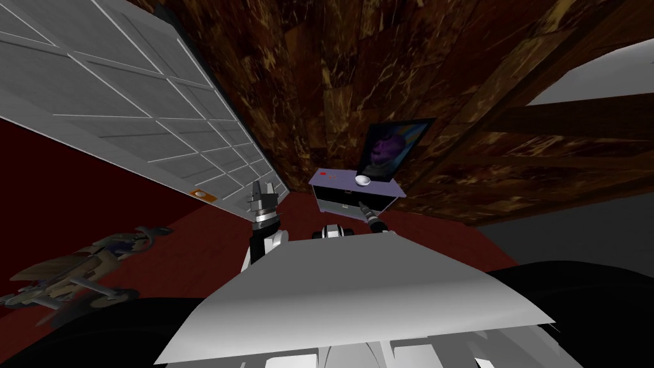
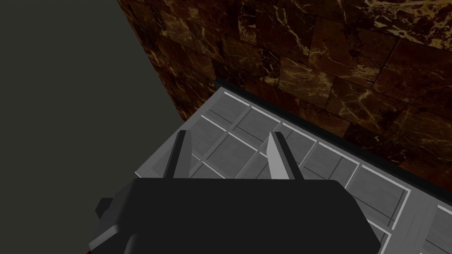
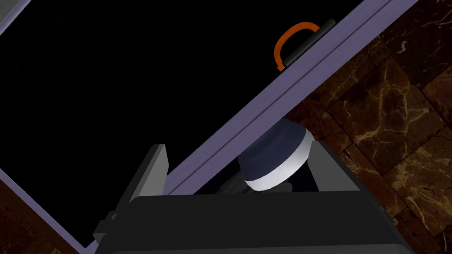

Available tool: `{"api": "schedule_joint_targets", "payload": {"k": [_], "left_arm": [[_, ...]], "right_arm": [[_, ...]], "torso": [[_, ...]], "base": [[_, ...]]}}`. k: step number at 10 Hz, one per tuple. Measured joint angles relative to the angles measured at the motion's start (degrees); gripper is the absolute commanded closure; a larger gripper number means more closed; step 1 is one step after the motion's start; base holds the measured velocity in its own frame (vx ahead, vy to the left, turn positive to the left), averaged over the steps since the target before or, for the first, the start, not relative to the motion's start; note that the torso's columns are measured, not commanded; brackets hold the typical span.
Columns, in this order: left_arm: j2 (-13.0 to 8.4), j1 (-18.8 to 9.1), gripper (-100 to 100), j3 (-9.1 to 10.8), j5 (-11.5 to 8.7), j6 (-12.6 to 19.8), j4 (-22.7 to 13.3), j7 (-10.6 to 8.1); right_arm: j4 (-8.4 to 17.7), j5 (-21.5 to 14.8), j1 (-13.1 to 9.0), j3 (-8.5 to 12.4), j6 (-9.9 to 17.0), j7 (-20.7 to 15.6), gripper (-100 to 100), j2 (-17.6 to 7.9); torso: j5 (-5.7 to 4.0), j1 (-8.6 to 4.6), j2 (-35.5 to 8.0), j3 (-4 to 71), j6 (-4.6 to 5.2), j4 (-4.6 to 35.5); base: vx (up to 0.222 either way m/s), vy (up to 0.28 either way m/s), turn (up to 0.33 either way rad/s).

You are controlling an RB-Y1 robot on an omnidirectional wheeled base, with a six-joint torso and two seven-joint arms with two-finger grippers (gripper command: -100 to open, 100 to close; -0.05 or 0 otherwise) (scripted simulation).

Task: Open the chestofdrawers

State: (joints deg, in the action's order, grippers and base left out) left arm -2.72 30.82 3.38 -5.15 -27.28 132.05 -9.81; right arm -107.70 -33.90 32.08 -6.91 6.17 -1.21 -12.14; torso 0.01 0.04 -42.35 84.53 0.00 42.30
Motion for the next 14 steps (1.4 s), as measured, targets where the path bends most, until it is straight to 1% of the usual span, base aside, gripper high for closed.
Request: {"api": "schedule_joint_targets", "payload": {"k": [1, 2, 3, 4, 5, 6, 7, 8, 9, 10, 11, 12, 13, 14], "left_arm": [[0.0, 0.0, 0, -0.01, 0.0, 0.0, 0.0, 0.00], [0.0, 0.0, 0, 0.00, 0.0, 0.0, 0.0, 0.00], [0.0, 0.0, 0, 0.00, 0.0, 0.0, 0.0, 0.00], [0.0, 0.0, 0, 0.00, 0.0, 0.0, 0.0, 0.00], [0.0, 0.0, 0, -0.01, 0.0, 0.0, 0.0, 0.00], [0.0, 0.0, 0, 0.00, 0.0, 0.0, 0.0, 0.00], [0.0, 0.0, 0, 0.00, 0.0, 0.0, 0.0, 0.00], [0.0, 0.0, 0, 0.00, 0.0, 0.0, 0.0, 0.00], [0.0, 0.0, 0, 0.00, 0.0, 0.0, 0.0, 0.00], [0.0, 0.0, 0, 0.00, 0.0, 0.0, 0.0, 0.00], [0.0, 0.0, 0, 0.00, 0.0, 0.0, 0.0, 0.00], [0.0, 0.0, 0, 0.00, 0.0, 0.0, 0.0, 0.00], [0.0, 0.0, 0, 0.00, 0.0, 0.0, 0.0, 0.00], [0.0, 0.0, 0, 0.01, 0.0, 0.0, 0.0, 0.00]], "right_arm": [[2.8, -2.0, -0.5, -0.2, 0.9, -0.5, -100, 0.7], [3.1, -3.1, -0.1, -0.6, 2.3, -0.8, -100, 0.3], [3.1, -3.4, 0.0, -0.7, 3.7, -0.8, -100, 0.0], [2.8, -3.4, 0.0, -0.9, 5.0, -0.8, -100, -0.3], [4.2, -4.7, -0.4, -1.7, 7.1, -1.2, -100, -0.5], [5.7, -6.5, -0.1, -1.6, 8.3, -1.5, -100, 0.0], [5.7, -6.9, 0.1, -1.8, 9.6, -1.6, -100, -0.2], [7.5, -8.5, 0.1, -2.2, 10.9, -1.8, -100, -0.5], [8.6, -9.8, 0.0, -2.5, 12.3, -2.1, -100, -0.4], [8.5, -10.1, -0.1, -2.9, 14.1, -2.4, -100, -0.5], [8.3, -10.3, 0.1, -3.0, 15.2, -2.4, -100, -0.5], [10.3, -12.2, 0.1, -3.1, 16.1, -2.5, -100, -0.4], [11.5, -13.8, 0.1, -3.4, 17.3, -2.7, -100, -0.2], [11.5, -13.6, -0.2, -3.8, 19.0, -3.1, -100, -0.6]], "torso": [[-0.02, -0.04, 0.1, 0.0, -0.05, 0.0], [-0.01, -0.08, 0.1, 0.1, 0.03, 0.0], [-0.01, -0.06, 0.1, 0.0, 0.02, 0.0], [0.00, -0.02, 0.0, 0.0, 0.00, 0.0], [-0.02, -0.03, 0.1, 0.1, -0.07, 0.0], [-0.02, -0.08, 0.1, 0.1, 0.04, 0.0], [-0.01, -0.05, 0.0, 0.0, 0.02, 0.0], [-0.02, -0.05, 0.1, 0.0, -0.05, 0.0], [-0.01, -0.05, 0.1, 0.0, 0.01, 0.0], [0.00, -0.01, 0.0, 0.0, 0.03, 0.0], [0.00, 0.01, 0.0, 0.0, 0.01, 0.0], [-0.02, -0.04, 0.1, 0.0, -0.06, 0.0], [-0.02, -0.08, 0.1, 0.1, 0.02, 0.0], [-0.01, -0.06, 0.1, 0.1, 0.02, 0.0]], "base": [[0.039, -0.021, 0.149], [0.024, -0.014, -0.025], [0.009, -0.006, -0.025], [0.041, -0.013, 0.305], [0.049, -0.025, 0.134], [0.020, -0.018, -0.054], [0.037, -0.020, 0.242], [0.038, -0.025, 0.175], [0.017, -0.014, -0.026], [0.004, -0.002, -0.034], [0.030, -0.010, 0.275], [0.040, -0.020, 0.155], [0.022, -0.014, -0.031], [0.005, -0.006, -0.027]]}}
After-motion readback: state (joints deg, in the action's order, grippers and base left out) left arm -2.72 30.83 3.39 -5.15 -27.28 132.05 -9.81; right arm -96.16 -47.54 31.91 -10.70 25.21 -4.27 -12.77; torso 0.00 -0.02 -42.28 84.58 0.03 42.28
